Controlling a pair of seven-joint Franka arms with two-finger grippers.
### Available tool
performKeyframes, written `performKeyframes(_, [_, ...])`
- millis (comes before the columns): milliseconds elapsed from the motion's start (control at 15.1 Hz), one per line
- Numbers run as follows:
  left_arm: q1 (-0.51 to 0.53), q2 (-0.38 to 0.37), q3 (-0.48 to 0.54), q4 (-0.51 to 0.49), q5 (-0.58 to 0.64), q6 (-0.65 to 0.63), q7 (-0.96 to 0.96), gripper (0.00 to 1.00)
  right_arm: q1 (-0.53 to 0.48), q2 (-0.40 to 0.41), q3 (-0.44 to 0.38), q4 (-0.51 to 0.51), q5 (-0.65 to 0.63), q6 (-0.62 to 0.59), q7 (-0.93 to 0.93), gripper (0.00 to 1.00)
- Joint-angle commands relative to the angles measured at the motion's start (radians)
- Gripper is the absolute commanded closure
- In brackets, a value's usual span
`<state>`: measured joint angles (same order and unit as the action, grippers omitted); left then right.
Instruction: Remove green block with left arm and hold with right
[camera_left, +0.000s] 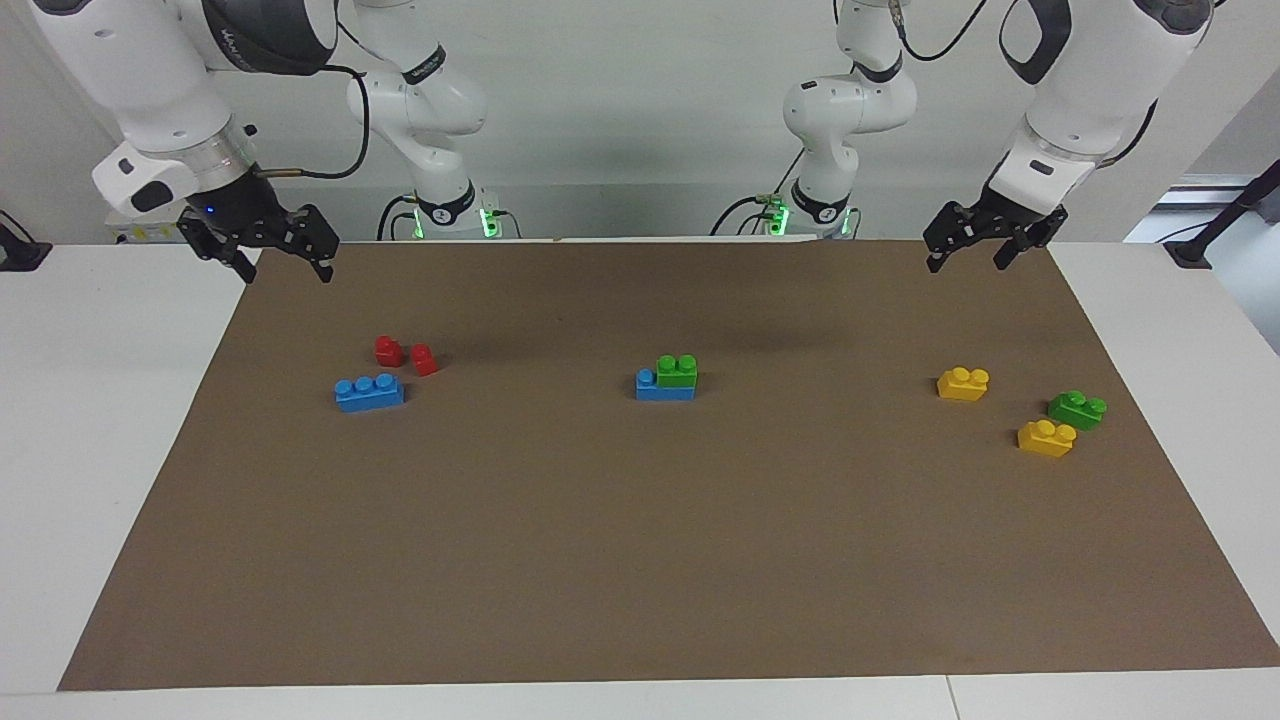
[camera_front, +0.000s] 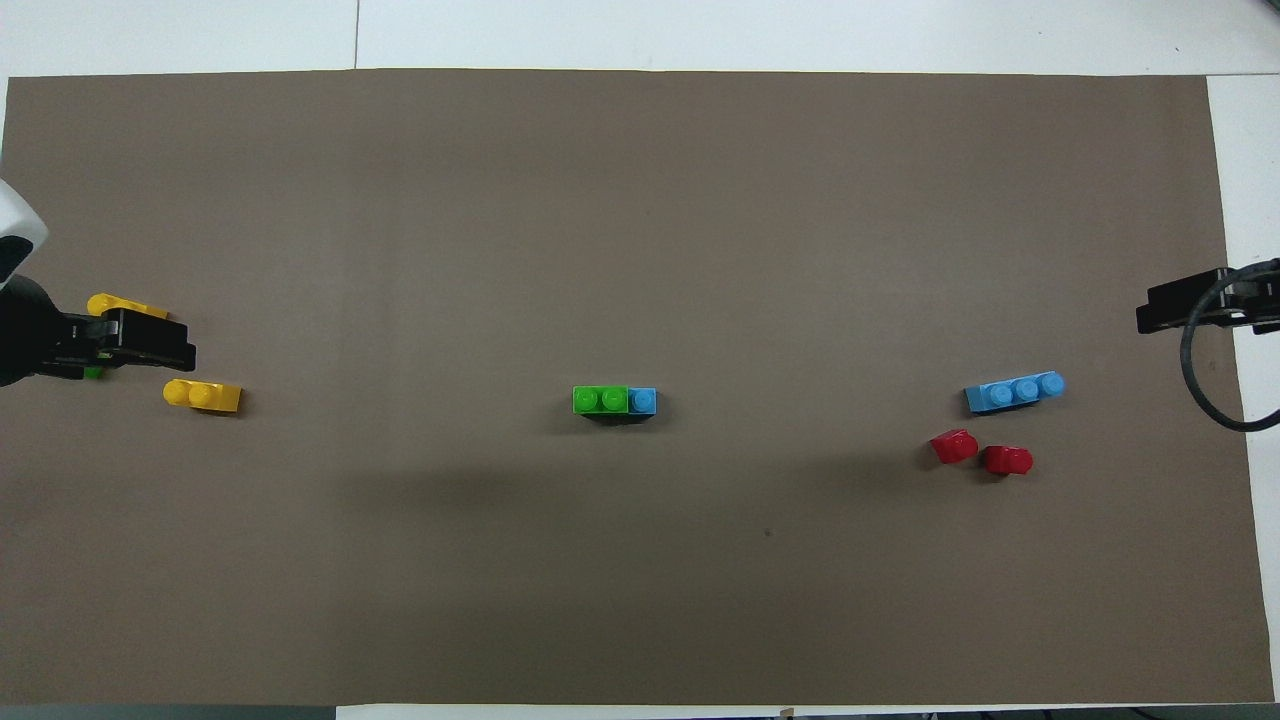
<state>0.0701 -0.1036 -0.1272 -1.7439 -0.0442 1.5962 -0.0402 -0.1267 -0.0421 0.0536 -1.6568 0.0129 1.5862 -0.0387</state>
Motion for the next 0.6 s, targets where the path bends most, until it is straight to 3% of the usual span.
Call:
performKeyframes(0, [0.013,-0.024,-0.005,-0.025,-0.016,0.011,0.016,0.0,-0.019,-0.009,0.012,-0.015,-0.01,0.017,-0.018,0.0])
performKeyframes(531, [0.013,-0.03,-0.006,-0.028,-0.016,0.007,0.011,0.0,-0.028,-0.01,0.012,-0.014,-0.004,-0.005,-0.026,0.0])
